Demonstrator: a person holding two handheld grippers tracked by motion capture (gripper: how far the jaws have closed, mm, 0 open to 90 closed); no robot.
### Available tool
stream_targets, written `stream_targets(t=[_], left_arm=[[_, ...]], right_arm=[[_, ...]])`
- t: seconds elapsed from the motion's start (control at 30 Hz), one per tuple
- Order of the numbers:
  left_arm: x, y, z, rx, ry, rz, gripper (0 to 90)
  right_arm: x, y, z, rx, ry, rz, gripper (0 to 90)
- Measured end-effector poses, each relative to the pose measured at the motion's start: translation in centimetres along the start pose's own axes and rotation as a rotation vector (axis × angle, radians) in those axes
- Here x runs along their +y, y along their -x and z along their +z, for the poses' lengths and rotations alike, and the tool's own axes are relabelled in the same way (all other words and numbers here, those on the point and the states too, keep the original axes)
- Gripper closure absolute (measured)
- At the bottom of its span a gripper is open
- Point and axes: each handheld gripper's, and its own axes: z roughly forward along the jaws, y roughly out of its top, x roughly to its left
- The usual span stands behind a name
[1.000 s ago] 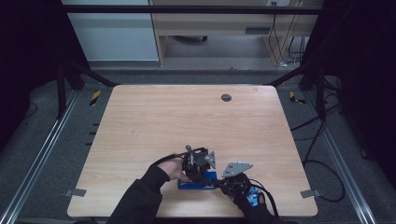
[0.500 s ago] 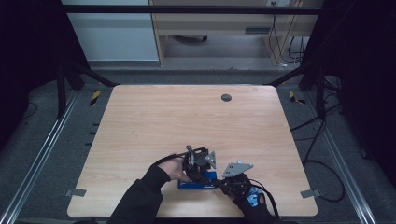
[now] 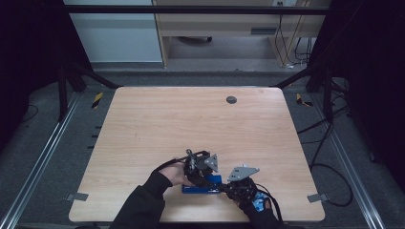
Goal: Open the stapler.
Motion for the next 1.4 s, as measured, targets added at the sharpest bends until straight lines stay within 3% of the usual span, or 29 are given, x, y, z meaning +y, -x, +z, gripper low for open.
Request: stream_targets(t=[0.9, 0.93, 0.97, 1.0, 1.07, 1.1, 1.17, 1.2, 1.3, 1.4], left_arm=[[-0.9, 0.4, -0.2, 0.019, 0.071, 0.012, 66.1], [-1.0, 0.4, -0.7, 0.014, 0.102, 0.008, 66.2], [-1.4, 0.1, -2.4, -0.011, 0.208, -0.002, 66.2], [-1.6, -0.1, -3.3, -0.013, 0.242, -0.007, 66.1], [-0.8, 0.6, -2.9, 0.03, 0.113, 0.048, 66.1], [-0.6, 0.7, -2.3, 0.028, 0.086, 0.043, 66.0], [-1.0, 0.5, -1.6, 0.03, 0.083, 0.034, 66.0], [-1.3, 0.4, -1.5, 0.026, 0.105, 0.026, 66.0], [-1.9, 0.3, -2.0, 0.022, 0.15, 0.011, 65.9], [-2.0, 0.4, -2.0, 0.029, 0.156, 0.009, 65.8]], right_arm=[[0.0, 0.0, 0.2, 0.022, 0.001, 0.011, 90.0], [0.0, -0.1, 0.1, 0.022, -0.002, 0.015, 90.0], [0.0, -0.1, 0.1, 0.019, 0.0, 0.01, 90.0], [0.0, 0.0, 0.0, 0.017, 0.008, 0.017, 90.0], [0.0, 0.1, 0.1, 0.022, 0.014, 0.039, 90.0], [0.2, -0.1, 0.3, 0.021, 0.007, 0.029, 90.0], [0.2, -0.3, 0.3, 0.019, -0.004, 0.018, 90.0], [0.2, -0.1, 0.3, 0.028, -0.003, 0.024, 90.0], [0.2, 0.1, 0.3, 0.032, -0.005, 0.026, 90.0], [0.2, 0.0, 0.3, 0.032, -0.003, 0.02, 90.0]])
